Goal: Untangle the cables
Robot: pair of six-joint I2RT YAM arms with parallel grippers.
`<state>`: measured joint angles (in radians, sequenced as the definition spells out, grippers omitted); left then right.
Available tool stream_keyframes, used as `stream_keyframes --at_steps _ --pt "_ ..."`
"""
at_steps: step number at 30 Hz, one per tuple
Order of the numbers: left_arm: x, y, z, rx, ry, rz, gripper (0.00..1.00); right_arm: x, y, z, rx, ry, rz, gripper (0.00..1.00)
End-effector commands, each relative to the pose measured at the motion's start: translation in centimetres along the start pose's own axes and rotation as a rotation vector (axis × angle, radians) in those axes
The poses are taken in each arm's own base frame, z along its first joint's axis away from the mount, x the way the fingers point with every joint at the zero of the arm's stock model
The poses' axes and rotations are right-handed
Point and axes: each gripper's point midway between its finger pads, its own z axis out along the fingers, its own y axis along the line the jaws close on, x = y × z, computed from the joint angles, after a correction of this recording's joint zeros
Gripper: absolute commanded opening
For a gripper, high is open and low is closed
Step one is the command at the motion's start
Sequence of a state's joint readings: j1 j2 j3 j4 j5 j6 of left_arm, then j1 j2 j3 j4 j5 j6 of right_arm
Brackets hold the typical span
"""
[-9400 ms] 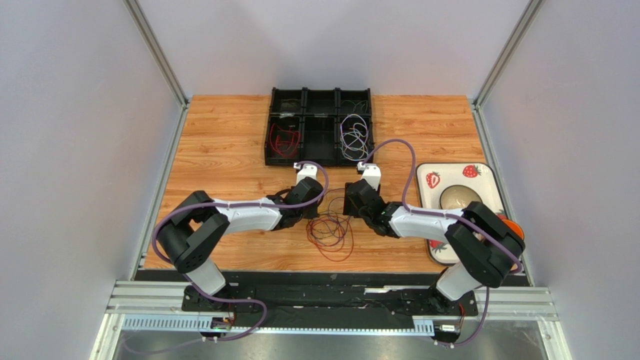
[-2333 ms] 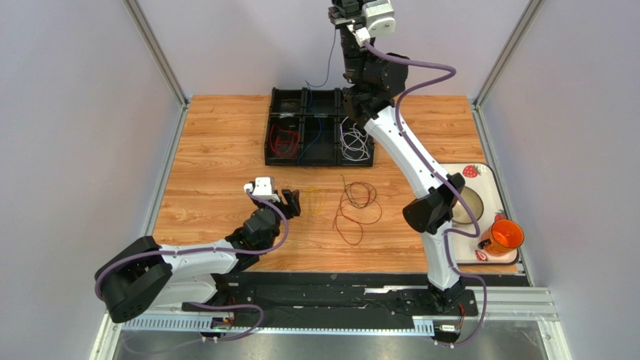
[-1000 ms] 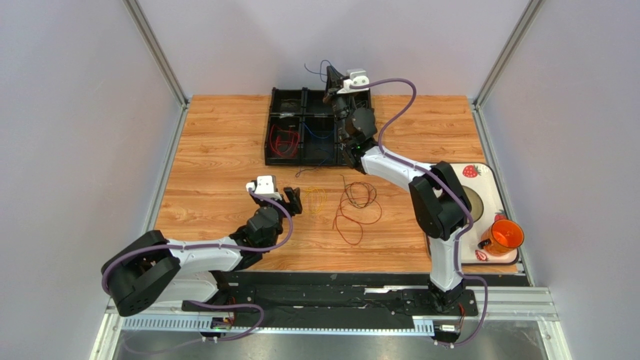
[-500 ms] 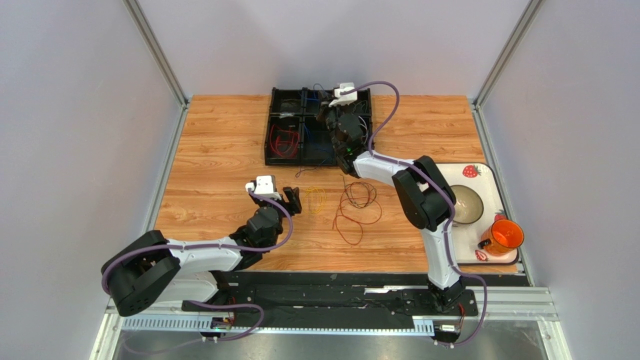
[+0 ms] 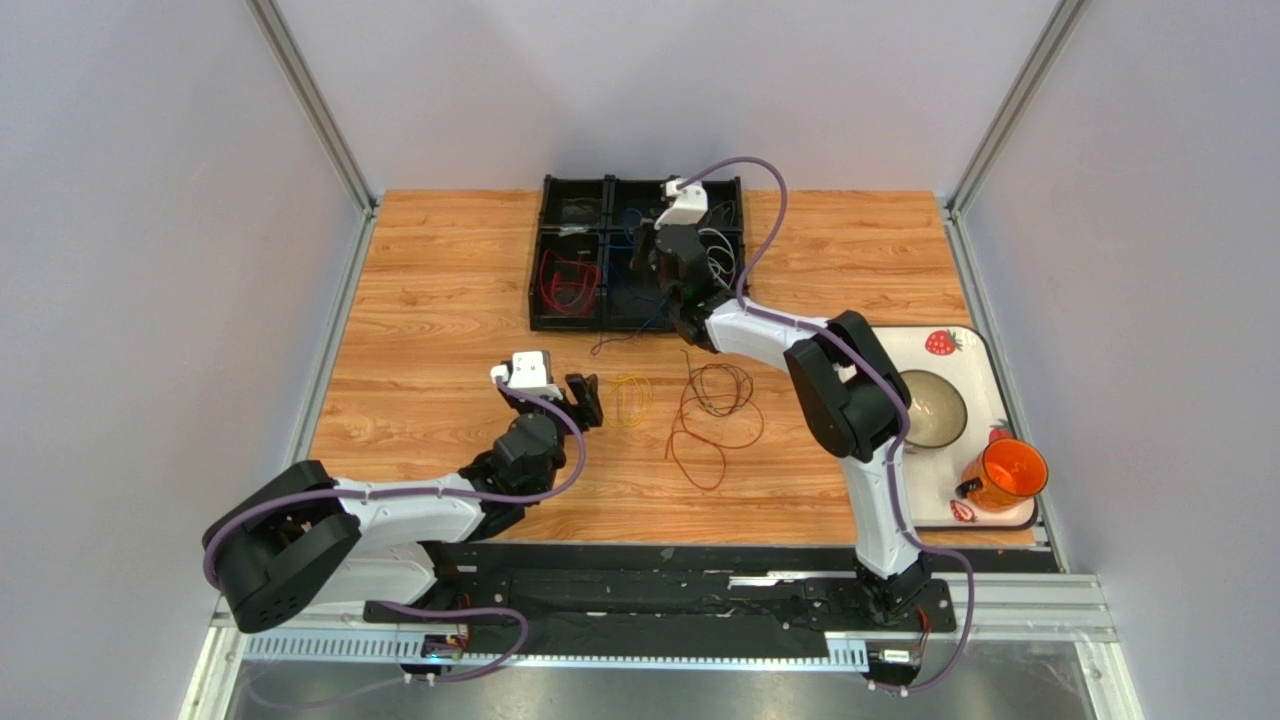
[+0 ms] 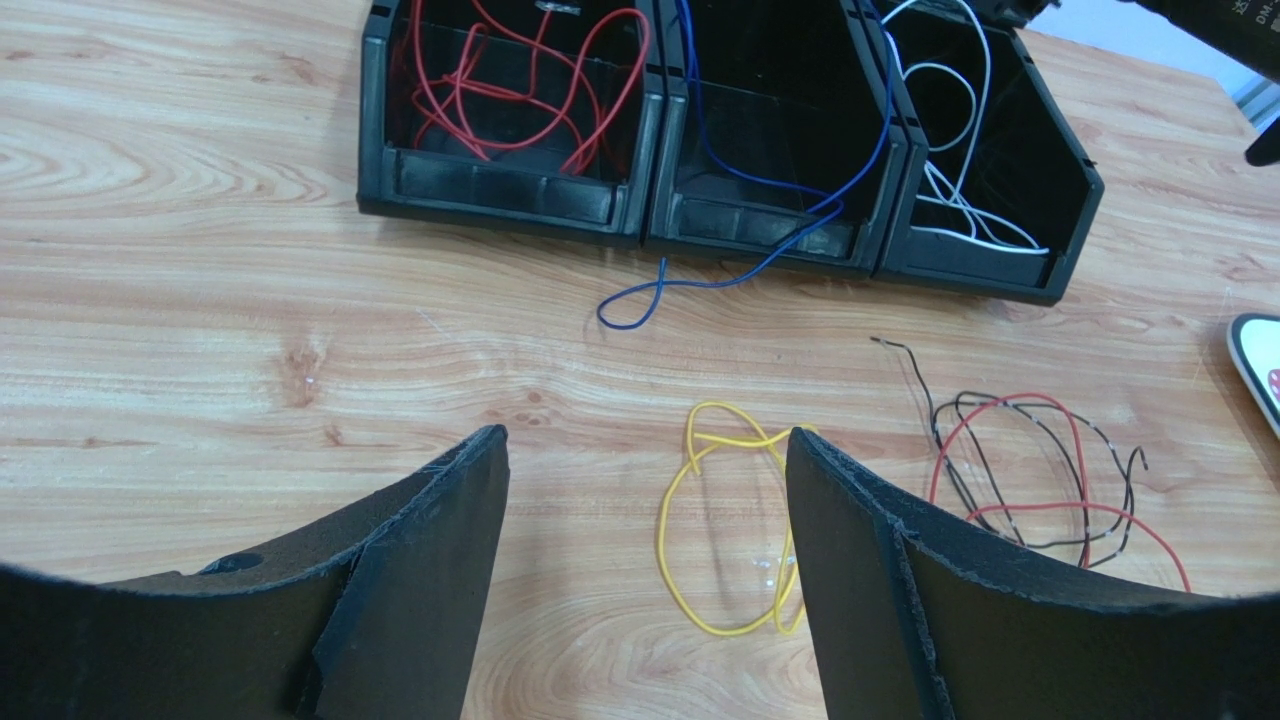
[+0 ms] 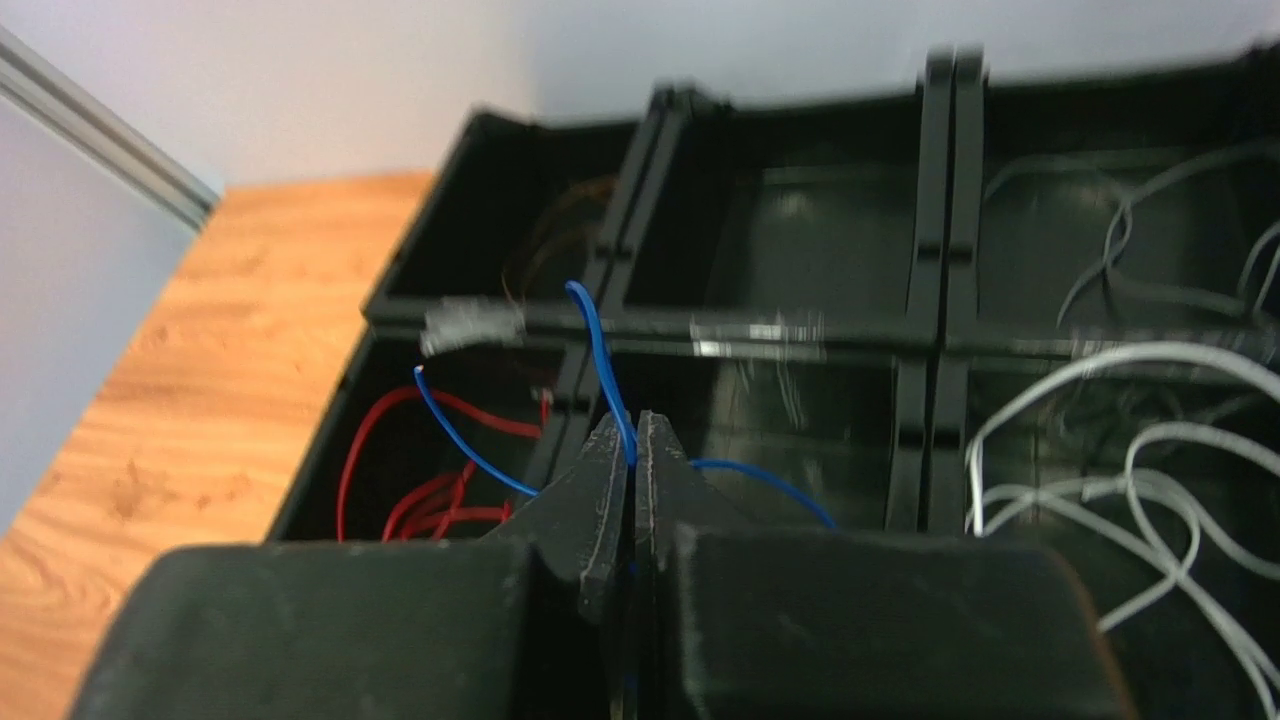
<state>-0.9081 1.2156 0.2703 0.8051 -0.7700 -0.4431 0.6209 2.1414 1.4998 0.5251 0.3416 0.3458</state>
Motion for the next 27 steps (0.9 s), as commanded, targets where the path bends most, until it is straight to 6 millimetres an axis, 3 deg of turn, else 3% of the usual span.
stream_keyframes --at_steps 1,9,11,12,15,16,18,20,21,22,25,27 --pt "-1.6 -0.5 0.2 0.002 -0.049 -0.057 0.76 0.3 1.3 -0.9 0.011 0.136 0.068 0.00" --pt "-1.6 -0.5 0.2 0.001 -0.051 -0.055 0.76 4.0 0.6 -1.3 0.062 0.326 0.050 0.00" --pt "-1.6 -0.5 0.2 0.004 -0.050 -0.055 0.76 4.1 0.6 -1.1 0.061 0.327 0.043 0.00" --pt "-1.5 -0.5 0.2 0.003 -0.048 -0.053 0.76 5.3 0.1 -1.4 0.069 0.367 0.012 0.02" --pt "-1.7 -0.5 0.2 0.003 -0.052 -0.055 0.76 5.7 -0.1 -1.2 0.083 0.402 -0.022 0.15" --pt "-1.8 -0.6 0.2 0.004 -0.053 -0.055 0.76 5.6 -0.1 -1.1 0.089 0.403 -0.028 0.28" --pt "-1.7 -0.5 0.2 0.003 -0.051 -0.053 0.76 5.5 -0.7 -1.2 0.110 0.409 -0.039 0.37" --pt "-1.7 -0.5 0.1 0.003 -0.051 -0.051 0.76 5.4 -0.9 -1.3 0.120 0.408 -0.053 0.55" --pt "-1.7 -0.5 0.1 0.006 -0.051 -0.052 0.76 4.9 -0.8 -1.4 0.121 0.402 -0.058 0.68" --pt "-1.8 -0.6 0.1 0.008 -0.052 -0.055 0.76 4.5 -0.9 -1.4 0.130 0.397 -0.067 0.88" --pt "-1.7 -0.6 0.1 0.012 -0.050 -0.055 0.76 2.8 -1.1 -1.4 0.157 0.383 -0.102 1.00" --pt "-1.7 -0.6 0.0 0.012 -0.049 -0.057 0.76 1.4 -1.3 -1.7 0.183 0.373 -0.115 1.00"
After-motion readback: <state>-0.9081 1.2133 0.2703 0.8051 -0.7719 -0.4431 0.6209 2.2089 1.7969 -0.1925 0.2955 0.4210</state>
